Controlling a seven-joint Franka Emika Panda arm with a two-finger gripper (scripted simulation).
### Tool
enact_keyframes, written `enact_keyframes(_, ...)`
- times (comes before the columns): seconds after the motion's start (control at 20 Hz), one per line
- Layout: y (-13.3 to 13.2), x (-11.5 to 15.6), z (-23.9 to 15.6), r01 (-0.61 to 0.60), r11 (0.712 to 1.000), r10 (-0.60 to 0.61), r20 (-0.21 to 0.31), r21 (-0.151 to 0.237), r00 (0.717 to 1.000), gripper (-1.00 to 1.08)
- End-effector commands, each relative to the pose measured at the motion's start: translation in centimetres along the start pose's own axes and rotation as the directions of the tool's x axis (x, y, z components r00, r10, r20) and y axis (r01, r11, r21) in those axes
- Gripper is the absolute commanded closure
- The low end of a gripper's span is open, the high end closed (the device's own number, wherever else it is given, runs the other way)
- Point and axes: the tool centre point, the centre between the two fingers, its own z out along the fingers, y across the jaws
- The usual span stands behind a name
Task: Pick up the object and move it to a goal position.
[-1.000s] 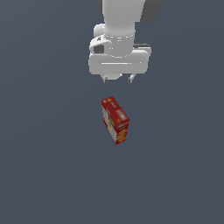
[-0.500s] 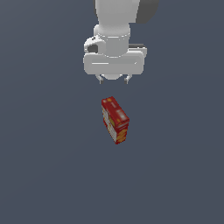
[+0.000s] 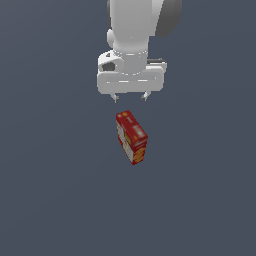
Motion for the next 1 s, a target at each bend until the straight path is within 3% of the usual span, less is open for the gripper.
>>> enact_keyframes(0.0,0.0,0.3,0.9,0.047,0.999,-0.047,0.003,-0.001,0.999,-0.92)
enact_keyframes(0.5,-0.2,1.8,5.2,0.273,0.962,-0.273,0.018,-0.001,0.962,-0.92)
enact_keyframes(0.95,-0.2,2.4,7.3,0.374,0.928,-0.374,0.025,0.003,0.927,-0.92)
